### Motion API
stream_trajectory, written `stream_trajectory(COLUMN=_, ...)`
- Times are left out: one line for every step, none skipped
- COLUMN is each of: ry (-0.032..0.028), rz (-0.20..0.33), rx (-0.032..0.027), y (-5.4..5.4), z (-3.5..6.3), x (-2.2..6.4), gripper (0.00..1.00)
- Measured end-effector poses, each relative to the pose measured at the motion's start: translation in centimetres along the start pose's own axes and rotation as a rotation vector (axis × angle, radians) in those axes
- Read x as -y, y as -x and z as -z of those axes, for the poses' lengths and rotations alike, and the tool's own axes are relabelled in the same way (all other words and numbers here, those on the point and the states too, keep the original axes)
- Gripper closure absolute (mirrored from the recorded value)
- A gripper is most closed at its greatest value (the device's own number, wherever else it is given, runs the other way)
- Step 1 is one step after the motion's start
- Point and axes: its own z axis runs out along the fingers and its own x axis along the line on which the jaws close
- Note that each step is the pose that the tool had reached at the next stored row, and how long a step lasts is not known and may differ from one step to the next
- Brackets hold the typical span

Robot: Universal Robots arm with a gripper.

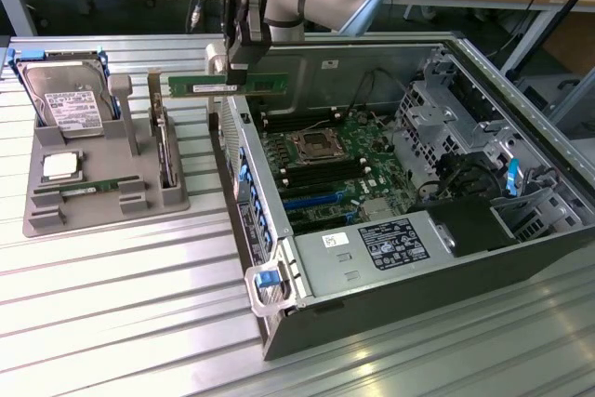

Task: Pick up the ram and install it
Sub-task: 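Pick up the ram and move it above insertion slot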

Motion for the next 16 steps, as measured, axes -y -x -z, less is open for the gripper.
stream_trajectory(ry=0.0, rz=0.0, rx=0.0, y=0.0, z=0.0, x=0.12, gripper=0.87)
stream_trajectory(ry=0.0001, rz=0.0, rx=0.0, y=0.0, z=0.01, x=0.19, gripper=0.87)
stream_trajectory(ry=0.0, rz=0.0, rx=0.0, y=0.0, z=0.01, x=0.26, gripper=0.87)
stream_trajectory(ry=0.0, rz=0.0, rx=0.0, y=0.0, z=0.01, x=0.39, gripper=0.87)
stream_trajectory(ry=0.0, rz=0.0, rx=0.0001, y=0.0, z=0.01, x=0.47, gripper=0.87)
stream_trajectory(ry=0.0, rz=0.0, rx=0.0, y=0.0, z=0.02, x=0.67, gripper=0.87)
stream_trajectory(ry=0.0, rz=0.0, rx=0.0, y=0.0, z=0.02, x=0.77, gripper=0.87)
stream_trajectory(ry=0.0, rz=0.0, rx=0.0, y=0.0, z=0.02, x=0.93, gripper=0.87)
stream_trajectory(ry=0.0, rz=0.0, rx=0.0, y=0.0, z=0.02, x=1.06, gripper=0.87)
stream_trajectory(ry=0.0001, rz=0.0, rx=0.0001, y=0.0, z=0.03, x=1.16, gripper=0.87)
stream_trajectory(ry=0.0, rz=0.0, rx=0.0, y=0.0, z=0.03, x=1.27, gripper=0.87)
stream_trajectory(ry=0.0, rz=0.0, rx=0.0, y=0.1, z=0.03, x=1.48, gripper=0.87)
stream_trajectory(ry=0.0, rz=0.0, rx=0.0, y=0.1, z=0.03, x=1.62, gripper=0.87)
stream_trajectory(ry=0.0, rz=0.0, rx=0.0, y=0.1, z=0.04, x=1.76, gripper=0.87)
stream_trajectory(ry=0.0, rz=0.0, rx=0.0, y=0.1, z=0.04, x=1.88, gripper=0.87)
stream_trajectory(ry=0.0001, rz=0.0, rx=-0.0001, y=0.1, z=0.05, x=2.11, gripper=0.87)
